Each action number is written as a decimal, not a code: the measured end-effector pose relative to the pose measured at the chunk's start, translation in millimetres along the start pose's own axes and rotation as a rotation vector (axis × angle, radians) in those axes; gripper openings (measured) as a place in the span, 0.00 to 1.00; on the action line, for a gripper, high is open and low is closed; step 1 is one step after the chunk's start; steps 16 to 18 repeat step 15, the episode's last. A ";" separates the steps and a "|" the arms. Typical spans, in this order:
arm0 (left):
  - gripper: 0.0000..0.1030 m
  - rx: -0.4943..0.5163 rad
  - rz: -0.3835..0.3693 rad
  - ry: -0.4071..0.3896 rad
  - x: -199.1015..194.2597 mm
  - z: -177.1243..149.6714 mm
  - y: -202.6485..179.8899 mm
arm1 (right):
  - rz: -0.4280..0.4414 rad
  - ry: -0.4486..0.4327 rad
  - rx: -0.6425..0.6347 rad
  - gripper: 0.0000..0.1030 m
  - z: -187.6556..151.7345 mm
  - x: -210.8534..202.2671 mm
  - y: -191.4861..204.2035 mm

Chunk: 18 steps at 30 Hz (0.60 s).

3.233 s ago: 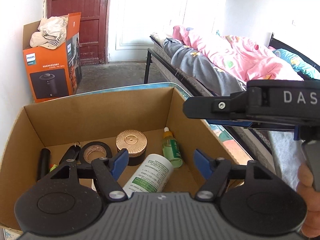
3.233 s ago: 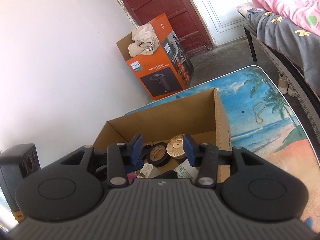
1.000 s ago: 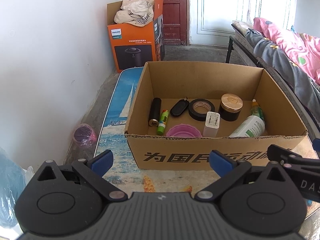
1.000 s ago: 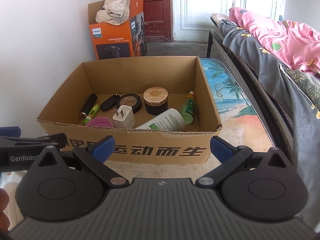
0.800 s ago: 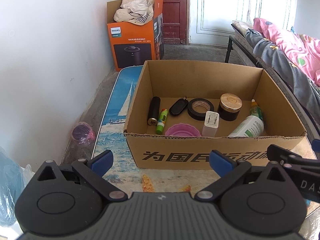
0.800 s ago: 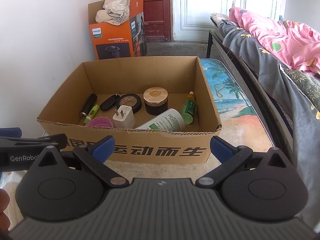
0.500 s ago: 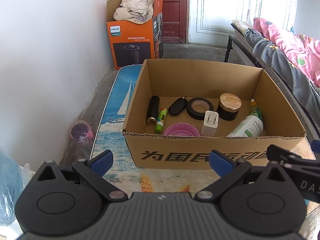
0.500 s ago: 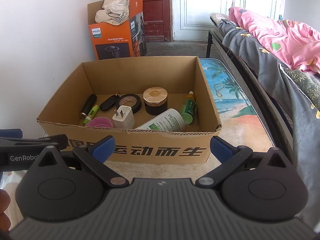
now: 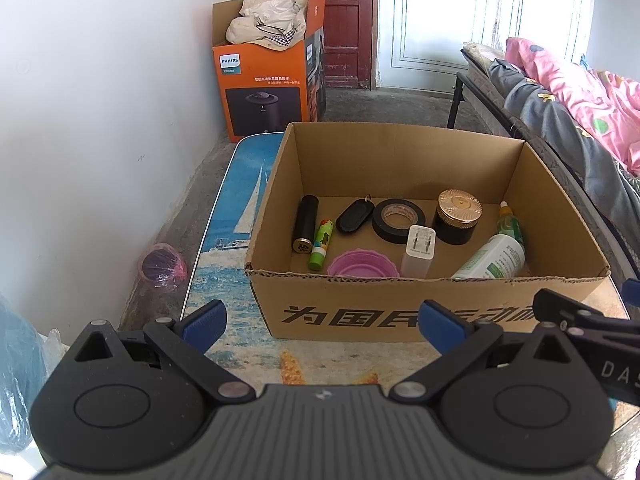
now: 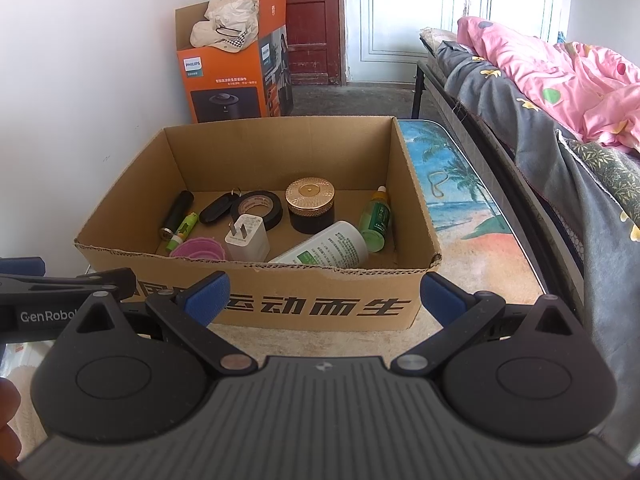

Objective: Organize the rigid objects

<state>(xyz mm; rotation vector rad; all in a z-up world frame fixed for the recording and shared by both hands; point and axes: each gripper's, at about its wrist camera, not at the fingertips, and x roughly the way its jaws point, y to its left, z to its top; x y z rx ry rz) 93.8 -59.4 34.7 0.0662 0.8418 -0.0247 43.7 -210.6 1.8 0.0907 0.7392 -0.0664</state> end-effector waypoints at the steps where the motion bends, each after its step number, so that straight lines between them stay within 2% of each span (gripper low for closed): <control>1: 0.99 0.000 0.001 -0.001 0.0 0.0 -0.4 | 0.000 0.000 0.000 0.99 0.5 -0.3 -0.1; 18: 0.99 0.000 -0.001 -0.001 -0.9 1.0 -0.4 | 0.000 0.001 0.001 0.99 1.5 -1.1 -0.7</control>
